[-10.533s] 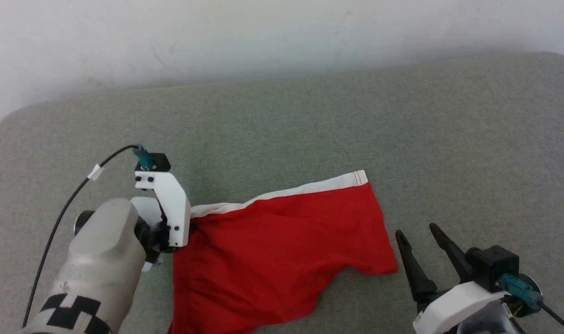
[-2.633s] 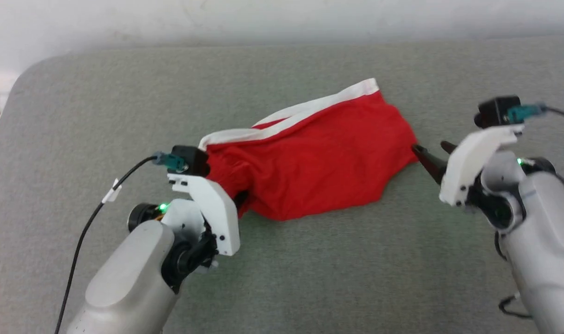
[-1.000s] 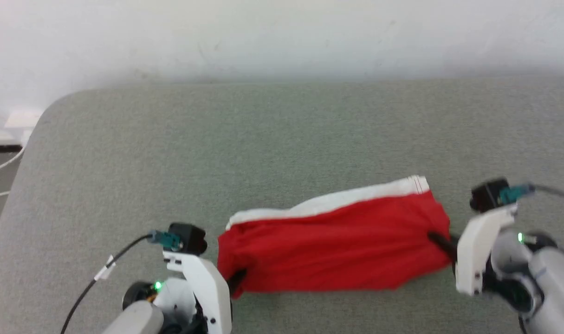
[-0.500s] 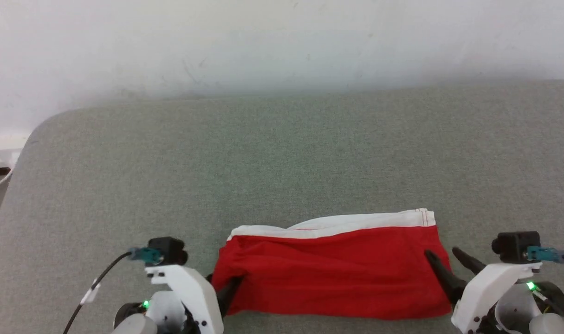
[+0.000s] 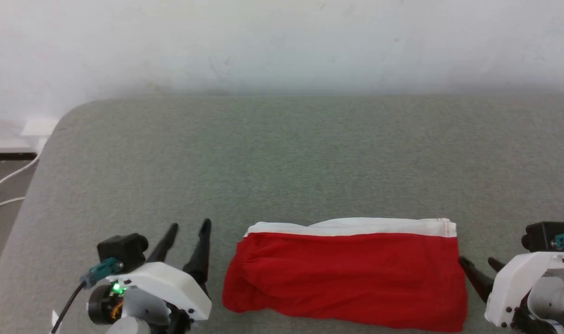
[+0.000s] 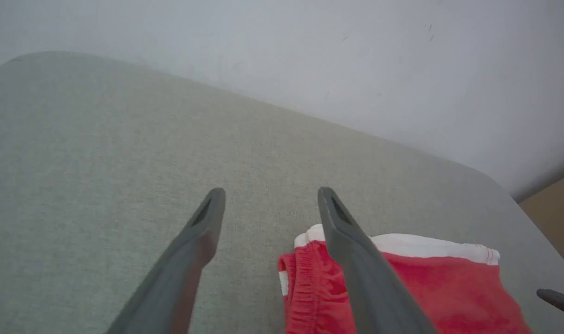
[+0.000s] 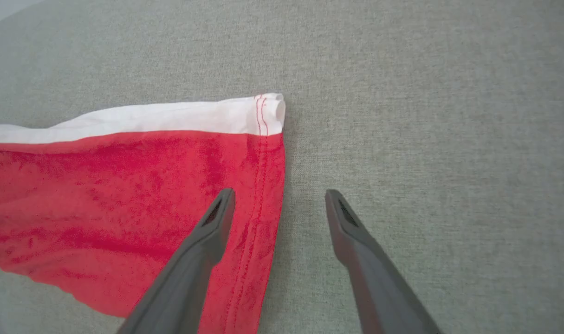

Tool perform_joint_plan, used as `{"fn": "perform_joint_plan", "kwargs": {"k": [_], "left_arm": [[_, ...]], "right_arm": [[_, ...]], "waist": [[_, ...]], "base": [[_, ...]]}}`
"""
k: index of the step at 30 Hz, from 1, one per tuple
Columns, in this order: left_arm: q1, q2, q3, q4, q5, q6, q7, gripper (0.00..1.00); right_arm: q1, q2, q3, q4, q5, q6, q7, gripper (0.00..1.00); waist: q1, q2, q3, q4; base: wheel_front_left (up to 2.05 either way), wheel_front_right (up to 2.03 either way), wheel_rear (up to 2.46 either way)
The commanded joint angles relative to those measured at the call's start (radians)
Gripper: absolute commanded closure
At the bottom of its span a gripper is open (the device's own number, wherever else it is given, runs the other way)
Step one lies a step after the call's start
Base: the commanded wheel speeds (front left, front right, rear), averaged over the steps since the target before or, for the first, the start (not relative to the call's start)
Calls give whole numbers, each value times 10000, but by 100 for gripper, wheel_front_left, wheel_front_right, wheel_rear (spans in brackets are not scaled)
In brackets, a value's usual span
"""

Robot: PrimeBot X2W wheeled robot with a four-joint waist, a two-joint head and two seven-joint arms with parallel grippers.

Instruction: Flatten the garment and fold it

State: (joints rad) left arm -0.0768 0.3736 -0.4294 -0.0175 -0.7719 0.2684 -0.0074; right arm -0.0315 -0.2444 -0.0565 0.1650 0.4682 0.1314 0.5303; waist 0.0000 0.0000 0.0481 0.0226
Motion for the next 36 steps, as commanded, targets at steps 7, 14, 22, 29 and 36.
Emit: {"fn": "perform_joint_plan", "kwargs": {"k": [7, 14, 22, 29, 36], "left_arm": [[-18, 24, 399, 161, 1094, 150, -2017, 0], [5, -302, 1384, 203, 2625, -184, -2536, 0], [417, -967, 2443, 488, 4143, -1264, -2542, 0], [550, -1330, 2879, 984, 4732, -1910, -2543, 0], [736, -1586, 3259, 1160, 5093, -2212, -2543, 0]], "right_arm": [[-83, -118, -174, 502, 299, -7, 1394, 0], [-207, 160, -300, 1137, 317, -7, 1978, 0], [-329, 670, -131, 2553, 352, -7, 2869, 92], [-678, 719, 288, 2334, 523, -7, 2534, 100], [-797, -7, 361, 1005, 612, -7, 1679, 100]], "waist": [[0, 0, 7, 834], [0, 0, 98, 1046], [0, 0, 108, 964], [0, 0, 73, 806], [0, 0, -118, 649]], "base": [[0, 0, 0], [0, 0, 0], [0, 0, 0], [0, 0, 0], [0, 0, 0]]}}
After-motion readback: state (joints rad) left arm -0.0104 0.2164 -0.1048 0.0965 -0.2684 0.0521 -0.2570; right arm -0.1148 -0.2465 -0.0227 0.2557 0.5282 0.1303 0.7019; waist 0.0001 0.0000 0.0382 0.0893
